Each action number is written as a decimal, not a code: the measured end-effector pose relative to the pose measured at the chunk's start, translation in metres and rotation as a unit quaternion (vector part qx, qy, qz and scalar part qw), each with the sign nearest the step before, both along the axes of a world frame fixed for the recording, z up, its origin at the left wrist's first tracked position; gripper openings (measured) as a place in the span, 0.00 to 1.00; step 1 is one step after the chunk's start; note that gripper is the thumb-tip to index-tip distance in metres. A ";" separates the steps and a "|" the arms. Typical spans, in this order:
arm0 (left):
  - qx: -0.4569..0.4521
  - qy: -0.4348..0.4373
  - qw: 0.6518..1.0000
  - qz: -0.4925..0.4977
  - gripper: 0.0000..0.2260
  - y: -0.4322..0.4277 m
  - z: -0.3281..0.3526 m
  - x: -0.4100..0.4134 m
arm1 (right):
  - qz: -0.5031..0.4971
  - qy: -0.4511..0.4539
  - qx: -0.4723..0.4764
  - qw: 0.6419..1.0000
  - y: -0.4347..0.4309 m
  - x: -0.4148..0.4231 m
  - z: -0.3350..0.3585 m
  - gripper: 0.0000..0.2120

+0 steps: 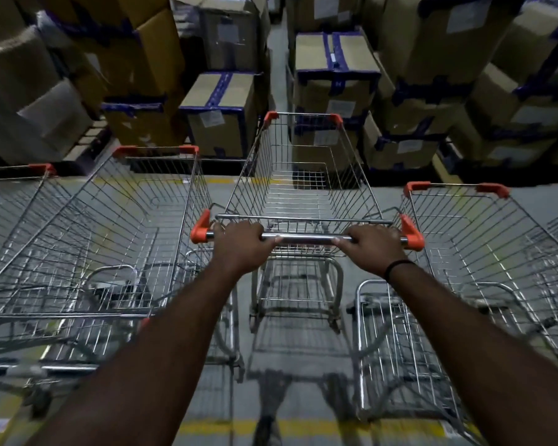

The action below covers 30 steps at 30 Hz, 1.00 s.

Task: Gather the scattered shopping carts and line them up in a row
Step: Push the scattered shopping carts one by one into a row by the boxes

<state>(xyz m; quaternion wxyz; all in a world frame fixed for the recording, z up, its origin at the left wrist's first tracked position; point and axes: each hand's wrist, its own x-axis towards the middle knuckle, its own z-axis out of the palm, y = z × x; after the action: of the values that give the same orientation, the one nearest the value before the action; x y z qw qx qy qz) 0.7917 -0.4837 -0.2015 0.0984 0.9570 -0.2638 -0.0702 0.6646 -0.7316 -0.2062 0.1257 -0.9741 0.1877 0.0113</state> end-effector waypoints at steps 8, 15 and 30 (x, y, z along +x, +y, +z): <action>-0.019 0.014 1.000 -0.003 0.26 0.012 -0.003 -0.039 | 0.006 0.009 -0.016 1.000 0.003 -0.032 -0.001 0.25; -0.004 -0.003 1.000 0.007 0.22 0.025 -0.002 -0.077 | 0.011 0.004 -0.012 1.000 0.013 -0.065 -0.005 0.27; -0.012 0.005 1.000 0.003 0.22 0.034 -0.007 -0.163 | 0.029 0.012 0.001 1.000 0.019 -0.154 -0.002 0.24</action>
<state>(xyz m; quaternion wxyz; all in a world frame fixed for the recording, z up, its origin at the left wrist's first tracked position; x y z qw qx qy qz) 0.6287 -0.4497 -0.2084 0.1114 0.9562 -0.2611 -0.0710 0.5102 -0.7122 -0.2078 0.1240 -0.9787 0.1612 0.0271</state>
